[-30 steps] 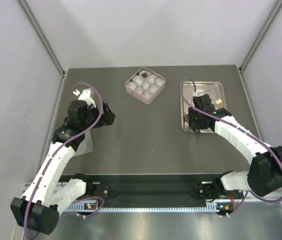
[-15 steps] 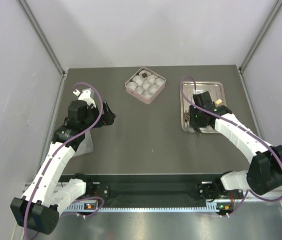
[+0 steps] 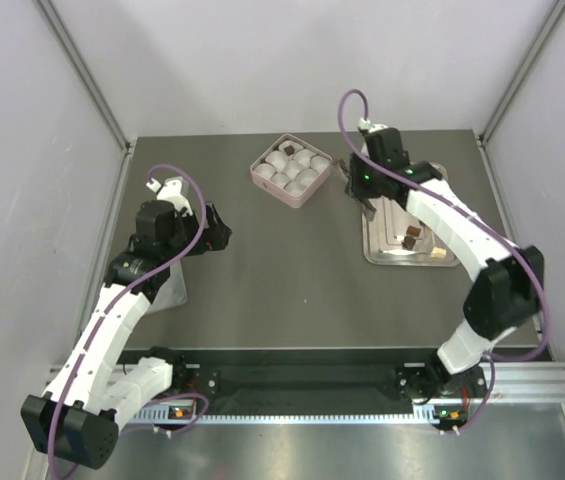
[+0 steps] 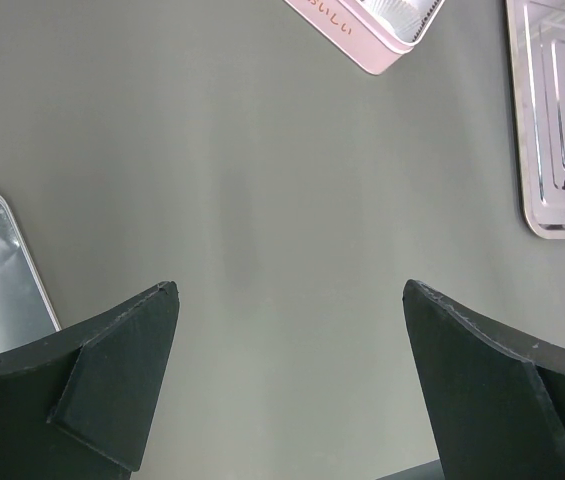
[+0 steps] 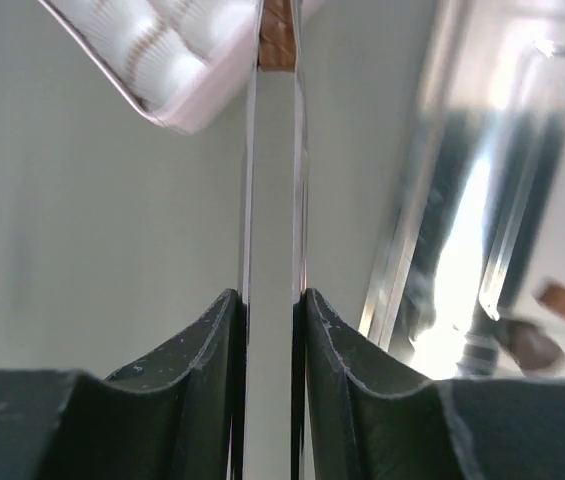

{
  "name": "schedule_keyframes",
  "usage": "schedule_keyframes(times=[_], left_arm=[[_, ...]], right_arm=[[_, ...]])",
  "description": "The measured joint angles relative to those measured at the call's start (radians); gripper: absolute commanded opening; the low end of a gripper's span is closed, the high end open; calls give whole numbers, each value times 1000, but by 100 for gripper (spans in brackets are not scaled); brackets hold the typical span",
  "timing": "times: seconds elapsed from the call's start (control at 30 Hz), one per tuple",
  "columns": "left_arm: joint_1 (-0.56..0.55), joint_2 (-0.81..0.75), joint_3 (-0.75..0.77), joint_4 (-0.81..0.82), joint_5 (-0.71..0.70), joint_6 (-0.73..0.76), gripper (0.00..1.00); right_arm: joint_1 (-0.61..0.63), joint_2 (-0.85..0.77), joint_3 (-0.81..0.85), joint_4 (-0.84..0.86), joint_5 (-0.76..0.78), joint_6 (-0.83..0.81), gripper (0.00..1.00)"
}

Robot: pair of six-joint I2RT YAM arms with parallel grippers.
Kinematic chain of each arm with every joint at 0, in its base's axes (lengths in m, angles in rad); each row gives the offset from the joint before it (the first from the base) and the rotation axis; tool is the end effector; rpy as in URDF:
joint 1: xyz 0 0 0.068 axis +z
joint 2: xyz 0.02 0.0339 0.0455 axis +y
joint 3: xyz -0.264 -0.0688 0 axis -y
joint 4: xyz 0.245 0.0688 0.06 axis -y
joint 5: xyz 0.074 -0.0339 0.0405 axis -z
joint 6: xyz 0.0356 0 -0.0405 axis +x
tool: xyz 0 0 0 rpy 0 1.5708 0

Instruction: Pack the chocolate

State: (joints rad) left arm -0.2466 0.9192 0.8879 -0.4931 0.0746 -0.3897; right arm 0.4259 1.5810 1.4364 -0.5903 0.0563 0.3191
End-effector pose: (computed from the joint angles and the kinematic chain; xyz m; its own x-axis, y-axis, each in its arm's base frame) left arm 0.1947 -0.0517 0.3209 -0.5654 -0.2483 -0.7865 0.0986 0.9264 -0.3634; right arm 0.3242 0.1449 0.3281 -0.6973 0.0276 -0.7163 -0.1640 0.9666 0.1969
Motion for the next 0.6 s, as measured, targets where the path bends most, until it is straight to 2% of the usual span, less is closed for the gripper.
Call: schedule_keyframes(times=[0.27,0.6], left_arm=[[0,0,0,0,0,0,99],[0,0,0,0,0,0,99]], right_arm=[[80,278,249,55,13,-30,30],[89,423,339,127,66,-74,32]])
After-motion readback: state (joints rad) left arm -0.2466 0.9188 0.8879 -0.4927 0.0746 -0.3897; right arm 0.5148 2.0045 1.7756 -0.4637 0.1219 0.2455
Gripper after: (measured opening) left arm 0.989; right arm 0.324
